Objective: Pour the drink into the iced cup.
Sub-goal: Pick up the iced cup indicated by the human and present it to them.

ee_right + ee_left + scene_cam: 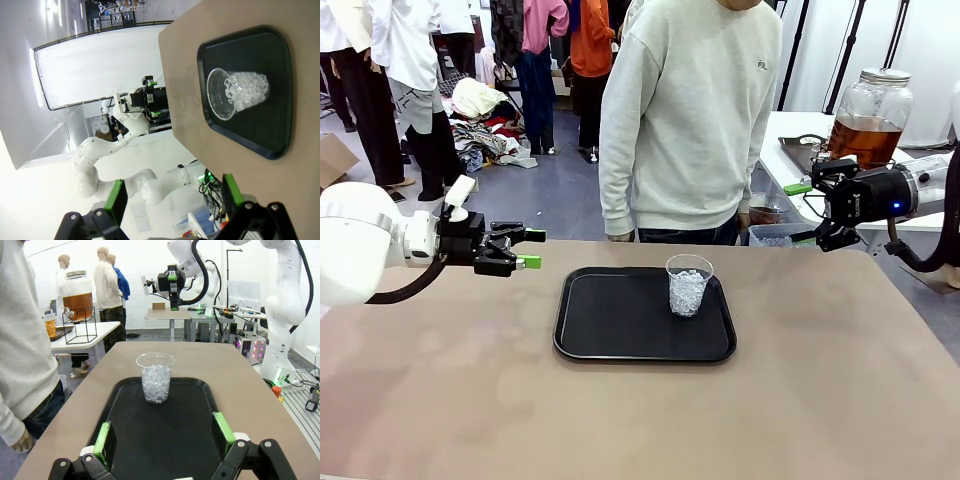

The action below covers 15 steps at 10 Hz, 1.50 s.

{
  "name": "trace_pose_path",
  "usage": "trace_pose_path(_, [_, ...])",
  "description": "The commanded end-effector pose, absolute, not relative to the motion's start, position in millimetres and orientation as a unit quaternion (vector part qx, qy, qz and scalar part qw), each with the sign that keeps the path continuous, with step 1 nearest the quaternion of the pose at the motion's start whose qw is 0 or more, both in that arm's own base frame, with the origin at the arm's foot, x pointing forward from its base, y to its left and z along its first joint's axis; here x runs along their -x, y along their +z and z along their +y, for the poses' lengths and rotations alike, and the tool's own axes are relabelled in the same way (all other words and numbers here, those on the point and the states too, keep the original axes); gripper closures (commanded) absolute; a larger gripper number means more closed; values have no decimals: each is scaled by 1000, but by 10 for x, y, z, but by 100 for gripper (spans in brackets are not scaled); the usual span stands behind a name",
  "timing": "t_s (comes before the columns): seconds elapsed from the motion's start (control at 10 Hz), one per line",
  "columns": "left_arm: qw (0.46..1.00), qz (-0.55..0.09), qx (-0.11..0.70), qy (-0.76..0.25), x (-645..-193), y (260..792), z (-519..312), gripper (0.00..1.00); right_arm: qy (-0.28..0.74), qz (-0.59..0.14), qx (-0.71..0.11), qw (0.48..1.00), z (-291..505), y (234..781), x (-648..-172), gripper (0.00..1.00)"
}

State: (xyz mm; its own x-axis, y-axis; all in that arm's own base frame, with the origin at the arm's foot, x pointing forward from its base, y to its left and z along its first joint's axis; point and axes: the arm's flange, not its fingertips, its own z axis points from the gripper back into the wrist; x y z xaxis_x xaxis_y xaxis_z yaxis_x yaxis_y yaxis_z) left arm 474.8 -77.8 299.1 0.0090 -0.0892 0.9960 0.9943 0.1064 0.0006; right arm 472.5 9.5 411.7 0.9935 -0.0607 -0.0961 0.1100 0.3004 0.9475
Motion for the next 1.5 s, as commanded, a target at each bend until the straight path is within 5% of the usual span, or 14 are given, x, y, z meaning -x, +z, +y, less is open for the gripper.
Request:
trace_pose_path(0.0, [550,-502,451,-492,-4750,3007,-789,0,-53,20,-590,806,98,4128,-4727,0])
trace_pose_path(1.4, [550,-502,451,-492,-4750,3007,-789,0,-53,20,-590,806,98,4128,-4727,0])
